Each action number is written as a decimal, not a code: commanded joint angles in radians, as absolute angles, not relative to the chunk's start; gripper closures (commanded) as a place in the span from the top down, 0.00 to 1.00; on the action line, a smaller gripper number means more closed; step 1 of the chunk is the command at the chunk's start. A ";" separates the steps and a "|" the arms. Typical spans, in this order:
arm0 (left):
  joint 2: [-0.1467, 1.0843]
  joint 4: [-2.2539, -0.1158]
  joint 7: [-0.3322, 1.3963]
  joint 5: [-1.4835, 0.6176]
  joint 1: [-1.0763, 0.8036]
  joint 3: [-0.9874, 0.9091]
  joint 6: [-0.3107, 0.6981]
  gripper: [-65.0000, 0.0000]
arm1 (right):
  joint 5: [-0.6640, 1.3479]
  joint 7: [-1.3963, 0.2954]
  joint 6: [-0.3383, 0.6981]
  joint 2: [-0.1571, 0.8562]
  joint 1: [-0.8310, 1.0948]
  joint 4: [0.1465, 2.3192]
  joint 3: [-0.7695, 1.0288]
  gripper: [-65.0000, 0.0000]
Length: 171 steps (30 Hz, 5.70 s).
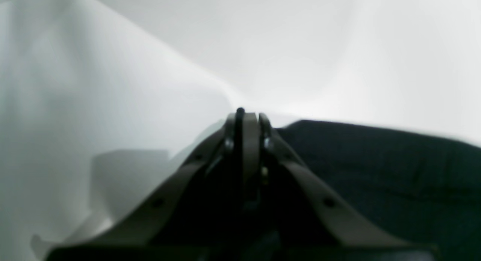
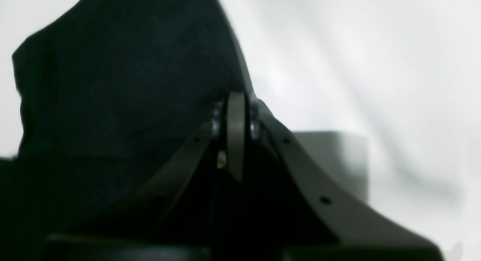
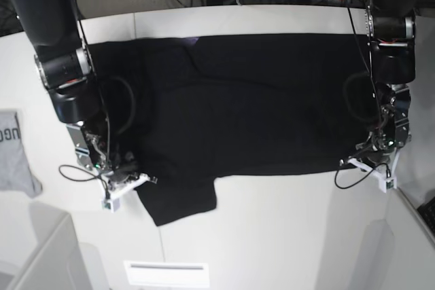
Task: Fold the T-shirt properly
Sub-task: 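Grasp the hem corners and lift them toward the collar, then lay the hem onto the collar edge, folding the shirt in half, then straighten the folded edge with both grippers, then open the left gripper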
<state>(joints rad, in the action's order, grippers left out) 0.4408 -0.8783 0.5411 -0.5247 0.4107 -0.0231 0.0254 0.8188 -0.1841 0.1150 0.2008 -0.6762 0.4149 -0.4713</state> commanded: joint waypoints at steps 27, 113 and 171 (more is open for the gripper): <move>0.461 -1.629 0.786 -0.527 -0.010 -0.335 0.018 0.00 | 0.809 -0.455 -0.097 0.351 -0.315 1.290 -0.229 0.00; 0.509 -1.965 0.966 -0.704 -0.680 -0.664 0.125 0.00 | 0.817 -0.858 -0.093 0.326 0.375 1.910 0.214 0.00; 0.338 -1.569 0.964 -0.397 -0.185 -0.449 0.122 0.00 | 0.674 -0.642 0.002 0.364 0.085 1.511 0.088 0.00</move>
<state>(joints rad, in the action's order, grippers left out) 0.3222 -1.5524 0.9642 -0.4030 -0.1860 -0.4397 0.1280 0.6632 -0.6640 -0.0113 0.3470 0.1005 1.4860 0.0772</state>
